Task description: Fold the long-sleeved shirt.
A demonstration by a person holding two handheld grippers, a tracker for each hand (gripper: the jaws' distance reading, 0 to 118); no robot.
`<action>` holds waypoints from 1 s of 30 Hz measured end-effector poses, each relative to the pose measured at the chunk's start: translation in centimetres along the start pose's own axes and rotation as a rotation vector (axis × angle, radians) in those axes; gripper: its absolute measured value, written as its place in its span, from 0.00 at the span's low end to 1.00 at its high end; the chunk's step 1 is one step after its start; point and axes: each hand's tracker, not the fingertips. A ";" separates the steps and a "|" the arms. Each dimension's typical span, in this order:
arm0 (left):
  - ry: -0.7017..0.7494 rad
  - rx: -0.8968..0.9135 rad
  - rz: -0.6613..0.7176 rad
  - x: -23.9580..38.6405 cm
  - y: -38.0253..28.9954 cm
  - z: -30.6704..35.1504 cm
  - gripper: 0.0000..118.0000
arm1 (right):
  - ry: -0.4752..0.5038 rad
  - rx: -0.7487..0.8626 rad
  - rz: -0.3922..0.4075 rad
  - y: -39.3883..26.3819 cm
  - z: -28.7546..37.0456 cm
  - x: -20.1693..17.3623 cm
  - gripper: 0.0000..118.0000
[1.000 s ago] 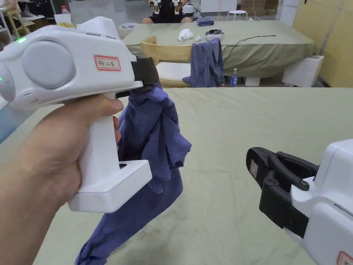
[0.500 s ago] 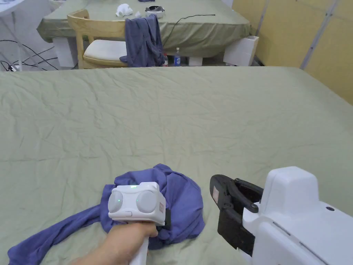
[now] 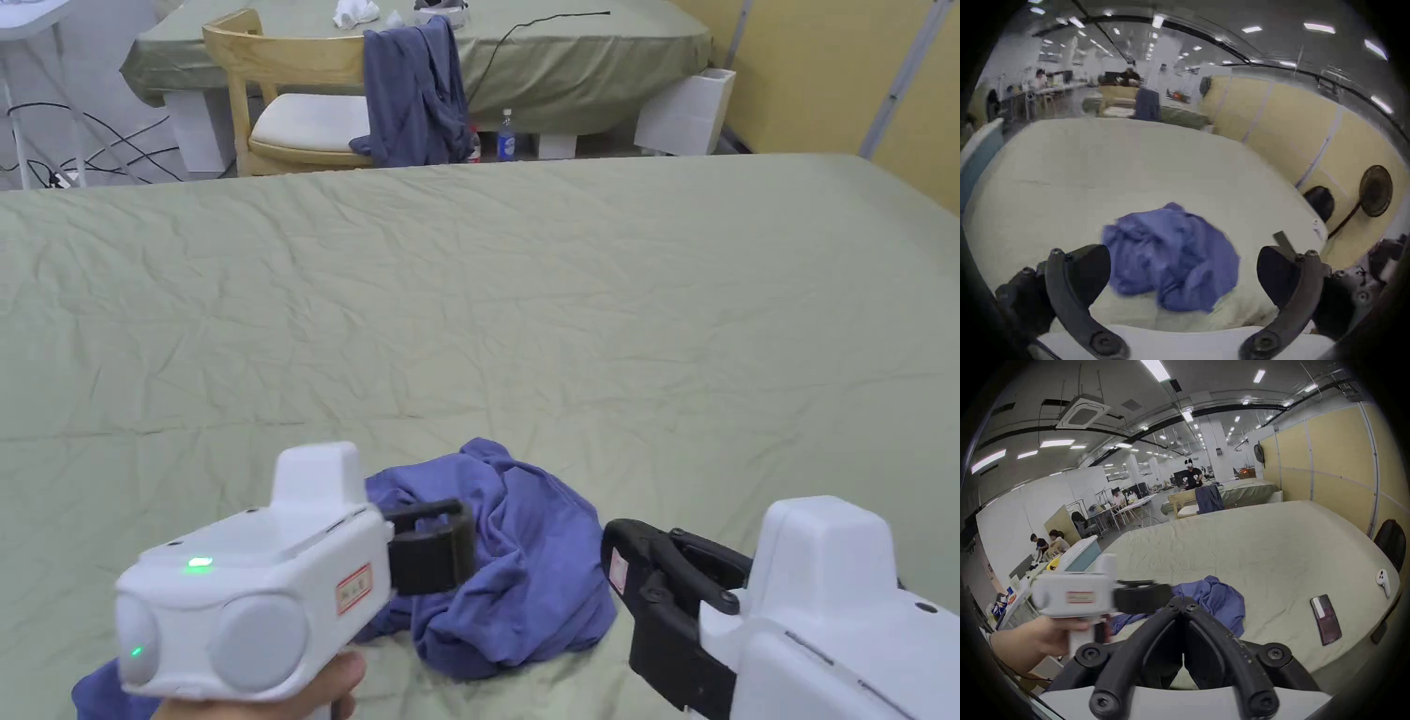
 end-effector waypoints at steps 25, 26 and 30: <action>0.061 -0.186 -0.241 -8.7 -0.1 -21.0 0.70 | -0.162 -0.169 -0.048 -0.8 -6.8 4.3 0.02; 0.049 -0.209 -0.216 -8.9 0.1 -20.4 0.65 | -0.174 -0.181 -0.043 -0.5 -7.6 4.7 0.02; -0.029 -0.214 -0.030 -9.6 0.9 -17.7 0.03 | -0.174 -0.235 -0.057 1.2 -12.6 7.0 0.03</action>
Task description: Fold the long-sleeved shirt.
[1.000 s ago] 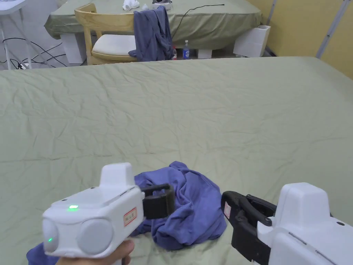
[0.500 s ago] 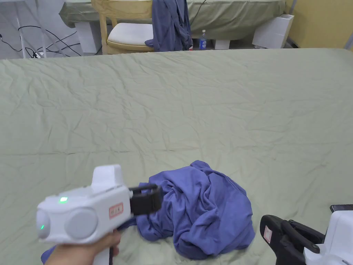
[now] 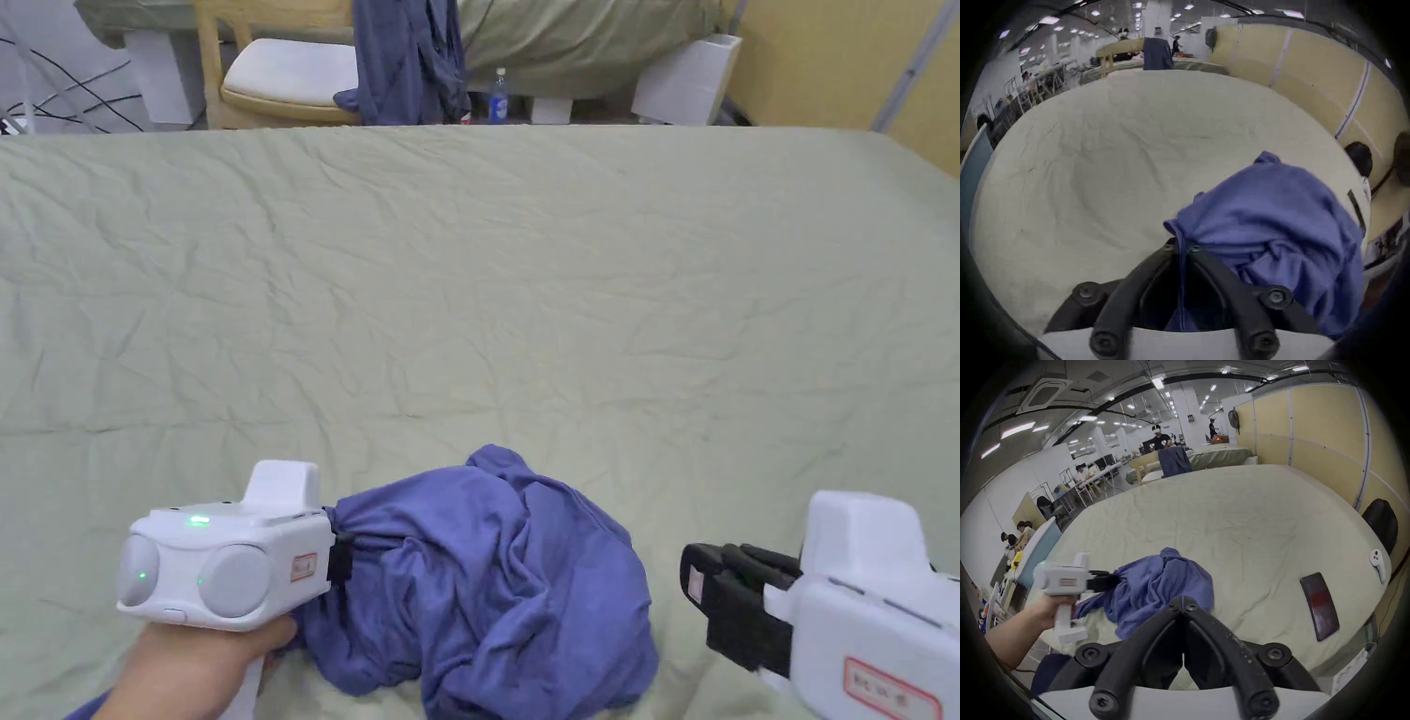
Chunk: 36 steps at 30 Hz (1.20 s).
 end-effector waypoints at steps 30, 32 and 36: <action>-0.188 0.680 0.232 2.0 -1.0 31.0 0.03 | 0.027 0.461 0.170 3.0 13.8 -7.7 0.07; -0.192 0.745 0.245 2.0 0.5 34.5 0.03 | 0.039 0.528 0.178 4.7 16.4 -8.6 0.07; -0.121 0.860 0.220 1.3 4.9 40.0 0.03 | 0.049 0.643 0.218 10.3 20.0 -10.7 0.07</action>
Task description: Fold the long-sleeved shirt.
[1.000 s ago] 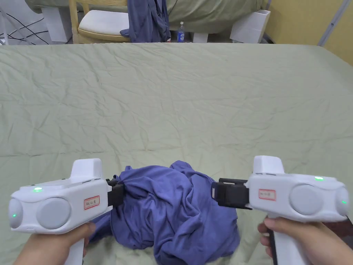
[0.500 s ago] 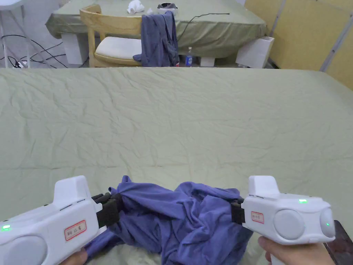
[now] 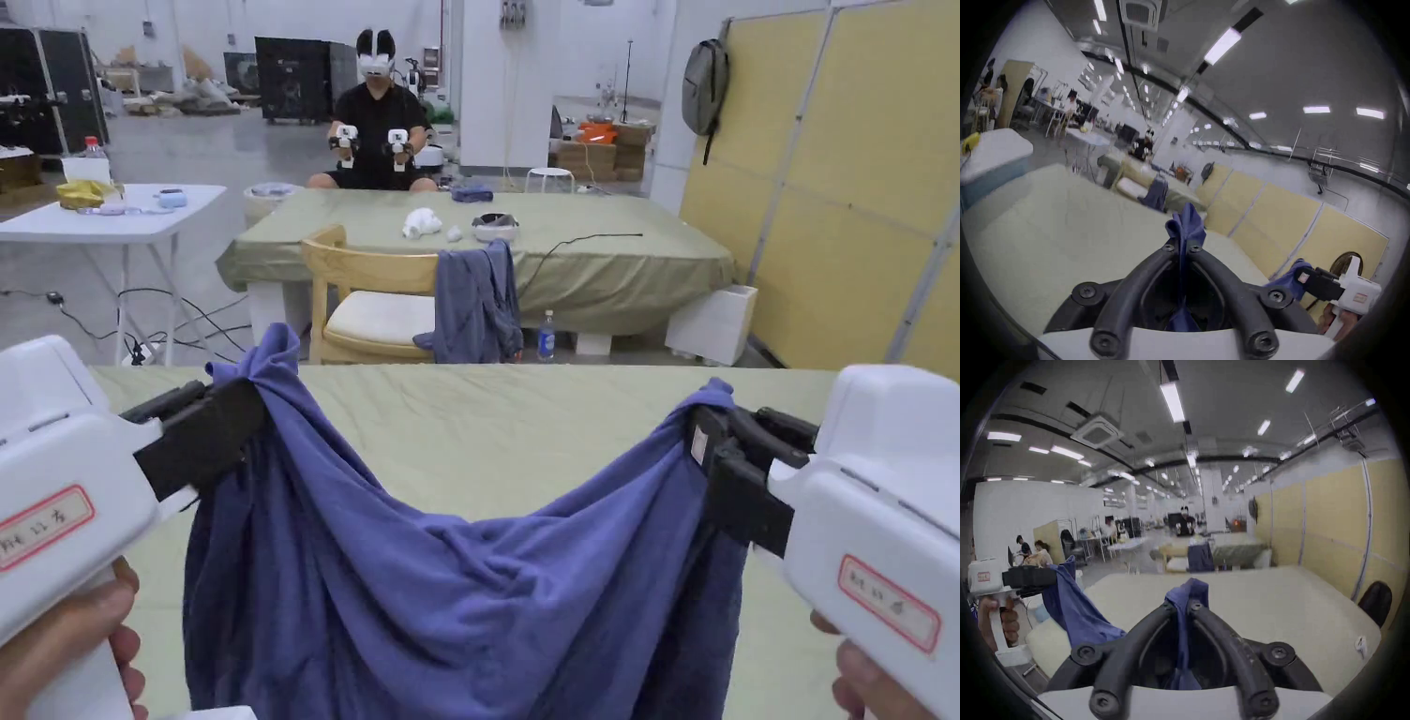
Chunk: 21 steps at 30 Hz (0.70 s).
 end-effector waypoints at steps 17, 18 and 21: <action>0.134 0.103 -0.020 -3.1 21.4 -14.4 0.03 | -0.147 -0.040 0.056 24.4 -20.1 -1.0 0.07; 0.154 0.091 -0.026 -3.4 22.1 -15.7 0.03 | -0.165 -0.052 0.051 25.0 -21.3 -0.8 0.07; 0.205 0.082 -0.046 -4.5 23.2 -19.1 0.03 | -0.203 -0.075 0.048 26.3 -25.1 -0.2 0.07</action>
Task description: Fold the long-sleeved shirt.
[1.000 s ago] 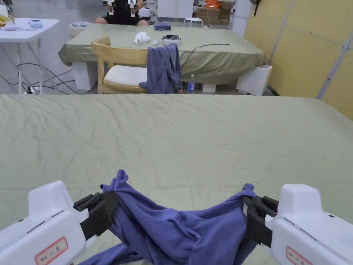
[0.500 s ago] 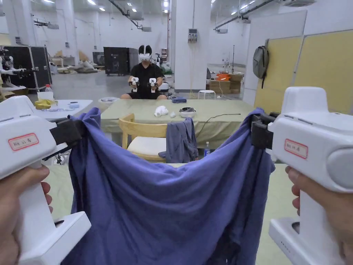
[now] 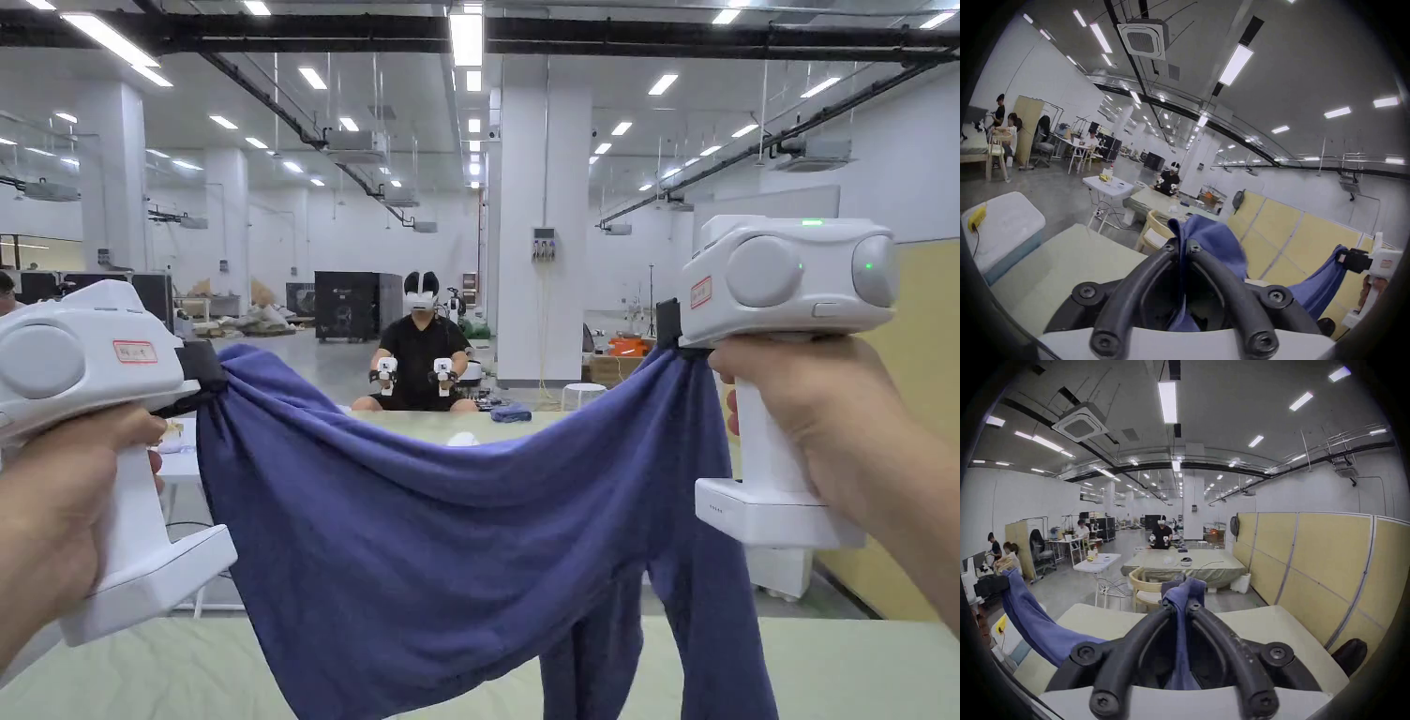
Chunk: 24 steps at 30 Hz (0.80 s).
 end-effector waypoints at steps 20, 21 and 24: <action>0.203 -0.506 0.021 -16.6 -34.7 -12.7 0.02 | 0.000 -0.627 0.018 -38.6 -19.7 1.5 0.07; 0.204 -0.547 0.026 -17.2 -36.4 -11.7 0.02 | 0.005 -0.661 0.026 -40.9 -19.2 1.6 0.07; 0.182 -0.606 0.011 -18.3 -39.4 -7.7 0.02 | 0.017 -0.712 -0.003 -45.2 -15.8 2.6 0.07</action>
